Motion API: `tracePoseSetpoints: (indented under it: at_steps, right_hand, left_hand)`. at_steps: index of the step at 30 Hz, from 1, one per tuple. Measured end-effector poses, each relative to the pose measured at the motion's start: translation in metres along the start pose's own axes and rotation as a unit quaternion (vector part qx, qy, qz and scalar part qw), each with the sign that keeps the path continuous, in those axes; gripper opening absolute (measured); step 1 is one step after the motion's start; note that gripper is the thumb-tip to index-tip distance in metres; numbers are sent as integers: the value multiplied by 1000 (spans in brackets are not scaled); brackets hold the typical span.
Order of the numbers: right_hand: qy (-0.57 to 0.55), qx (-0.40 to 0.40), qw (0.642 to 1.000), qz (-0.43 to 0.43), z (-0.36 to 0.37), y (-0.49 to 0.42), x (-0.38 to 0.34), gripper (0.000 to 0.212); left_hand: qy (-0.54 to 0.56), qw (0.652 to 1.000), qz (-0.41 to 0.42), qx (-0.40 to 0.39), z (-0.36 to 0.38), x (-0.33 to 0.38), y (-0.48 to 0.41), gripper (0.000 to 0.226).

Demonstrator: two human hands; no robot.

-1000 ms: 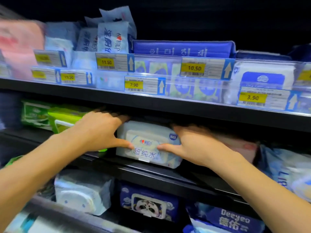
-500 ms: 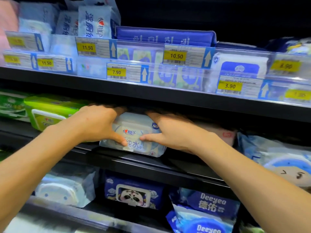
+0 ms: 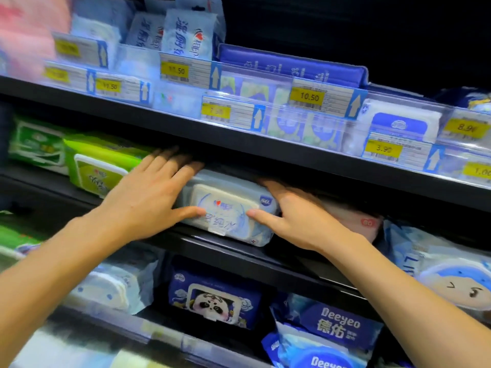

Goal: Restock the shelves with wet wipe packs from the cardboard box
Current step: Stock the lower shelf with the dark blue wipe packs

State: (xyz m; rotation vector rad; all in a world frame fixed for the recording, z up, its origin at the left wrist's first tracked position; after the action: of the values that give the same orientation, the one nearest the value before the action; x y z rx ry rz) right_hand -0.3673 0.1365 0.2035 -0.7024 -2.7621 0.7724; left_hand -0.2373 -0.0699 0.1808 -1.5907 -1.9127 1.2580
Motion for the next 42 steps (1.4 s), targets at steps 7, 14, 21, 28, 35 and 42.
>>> tracePoseSetpoints:
  at_steps: [7, 14, 21, 28, 35, 42]
  right_hand:
    - [167, 64, 983, -51, -10, -18, -55, 79]
    - [102, 4, 982, -157, 56, -137, -194, 78]
    - [157, 46, 981, -106, 65, -152, -199, 67]
    - [140, 59, 986, -65, 61, -145, -205, 66]
    - [174, 83, 977, -91, 56, -121, -209, 55]
    - [129, 101, 982, -99, 29, -54, -195, 55]
  left_hand:
    - [62, 988, -136, 44, 15, -115, 77, 85]
    - [123, 989, -60, 47, 17, -158, 43, 73]
    - [149, 983, -96, -51, 33, -176, 23, 115]
    - [240, 956, -161, -52, 27, -166, 27, 88]
    - [46, 983, -170, -41, 5, -150, 40, 74]
    - [72, 975, -210, 16, -16, -105, 74, 73]
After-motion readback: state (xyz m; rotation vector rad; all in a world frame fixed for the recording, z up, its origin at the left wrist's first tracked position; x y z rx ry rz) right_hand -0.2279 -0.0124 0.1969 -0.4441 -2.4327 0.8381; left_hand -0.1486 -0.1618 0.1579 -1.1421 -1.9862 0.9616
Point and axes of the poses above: each hand's wrist, its own y-axis away from the middle knuckle, its own z-axis out of the palm, x = y × z, the point moved 5 cm from there along -y, towards the middle knuckle, and after that the axes turned 5 degrees about x, right-handed, at the moved point
